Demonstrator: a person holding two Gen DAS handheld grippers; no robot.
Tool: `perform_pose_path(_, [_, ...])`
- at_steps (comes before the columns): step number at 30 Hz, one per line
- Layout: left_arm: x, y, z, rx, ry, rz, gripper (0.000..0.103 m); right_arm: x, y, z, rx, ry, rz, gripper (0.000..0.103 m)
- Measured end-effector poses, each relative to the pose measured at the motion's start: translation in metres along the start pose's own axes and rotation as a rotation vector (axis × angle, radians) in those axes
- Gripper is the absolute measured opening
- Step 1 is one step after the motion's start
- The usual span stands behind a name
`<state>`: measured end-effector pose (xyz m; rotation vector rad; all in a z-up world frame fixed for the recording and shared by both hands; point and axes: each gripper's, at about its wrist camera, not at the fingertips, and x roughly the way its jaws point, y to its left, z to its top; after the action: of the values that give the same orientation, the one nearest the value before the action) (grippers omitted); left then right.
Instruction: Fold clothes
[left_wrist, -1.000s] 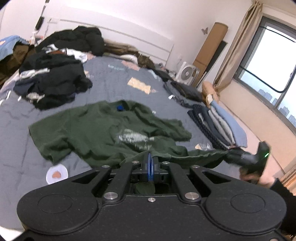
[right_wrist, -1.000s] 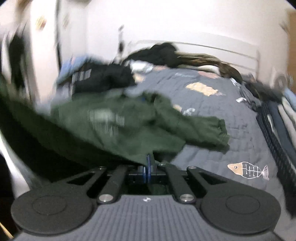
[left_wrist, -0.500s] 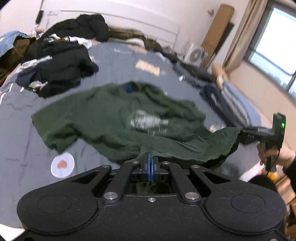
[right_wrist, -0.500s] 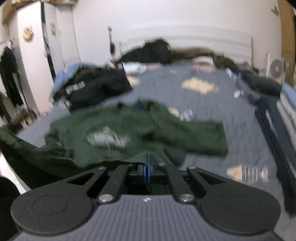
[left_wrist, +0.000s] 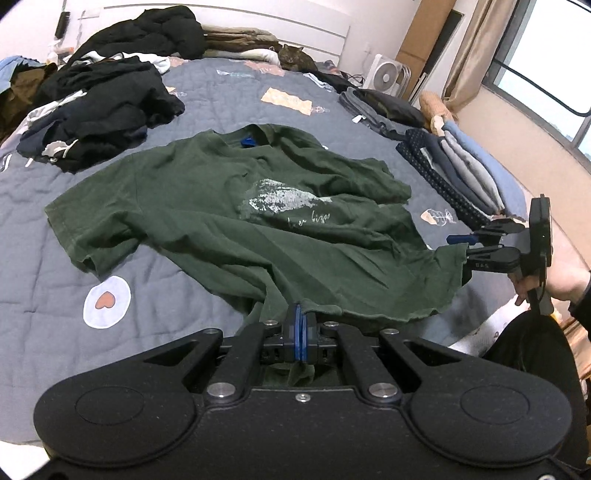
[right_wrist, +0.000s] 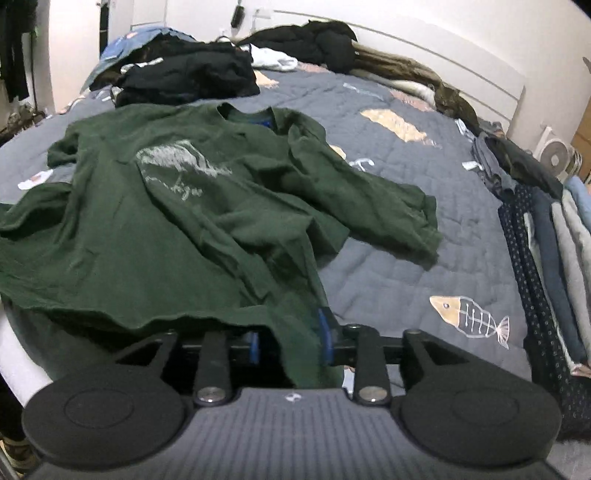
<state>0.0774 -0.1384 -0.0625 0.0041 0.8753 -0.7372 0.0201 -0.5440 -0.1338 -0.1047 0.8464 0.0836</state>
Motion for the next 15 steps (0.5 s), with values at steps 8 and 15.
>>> perform_pose_path(8, [0.004, 0.0, -0.001, -0.006, 0.014, 0.015, 0.001, 0.014, -0.003, -0.008, 0.012, 0.086, -0.017, 0.013])
perform_pose_path(15, [0.007, -0.01, -0.005, 0.085, 0.051, 0.104, 0.016, 0.003, -0.011, -0.002, 0.1, 0.075, 0.034, 0.002])
